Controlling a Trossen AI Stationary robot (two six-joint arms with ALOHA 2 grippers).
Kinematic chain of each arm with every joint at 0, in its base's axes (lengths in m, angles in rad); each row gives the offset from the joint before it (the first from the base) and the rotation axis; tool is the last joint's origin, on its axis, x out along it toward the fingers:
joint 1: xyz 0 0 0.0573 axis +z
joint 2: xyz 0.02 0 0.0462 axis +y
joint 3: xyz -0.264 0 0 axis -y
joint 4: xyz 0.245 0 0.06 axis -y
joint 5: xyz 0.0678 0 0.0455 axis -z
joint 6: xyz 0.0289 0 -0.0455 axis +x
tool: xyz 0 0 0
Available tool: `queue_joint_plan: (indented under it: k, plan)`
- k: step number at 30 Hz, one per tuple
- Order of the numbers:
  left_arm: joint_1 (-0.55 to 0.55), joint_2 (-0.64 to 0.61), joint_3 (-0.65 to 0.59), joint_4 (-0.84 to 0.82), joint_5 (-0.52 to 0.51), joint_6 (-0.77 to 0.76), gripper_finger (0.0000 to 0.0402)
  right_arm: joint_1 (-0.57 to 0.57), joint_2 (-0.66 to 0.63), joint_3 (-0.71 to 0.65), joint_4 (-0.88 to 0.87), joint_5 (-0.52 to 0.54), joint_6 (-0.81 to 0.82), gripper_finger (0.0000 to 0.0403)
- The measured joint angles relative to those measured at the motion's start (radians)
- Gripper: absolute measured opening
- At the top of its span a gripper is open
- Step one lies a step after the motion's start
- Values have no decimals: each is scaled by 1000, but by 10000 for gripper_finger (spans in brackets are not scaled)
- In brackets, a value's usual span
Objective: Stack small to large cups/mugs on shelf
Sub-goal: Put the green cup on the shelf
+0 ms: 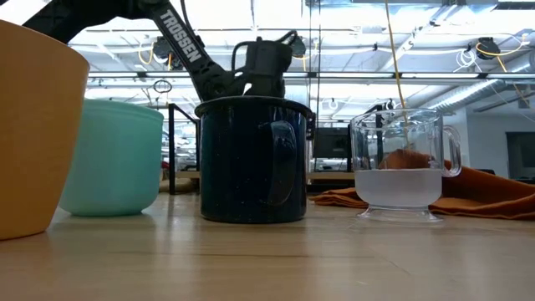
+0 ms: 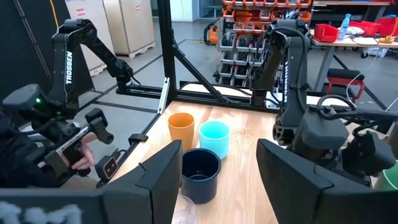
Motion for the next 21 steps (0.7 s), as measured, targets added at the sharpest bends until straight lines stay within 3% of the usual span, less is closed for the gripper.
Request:
queue_joint_plan:
  k: [8,21]
  plan:
    - [0,0,0,10,54,-8,397,0,0,0,0,0,-1,199]
    - [-2,0,0,-17,55,-59,397,0,0,0,0,0,0,199]
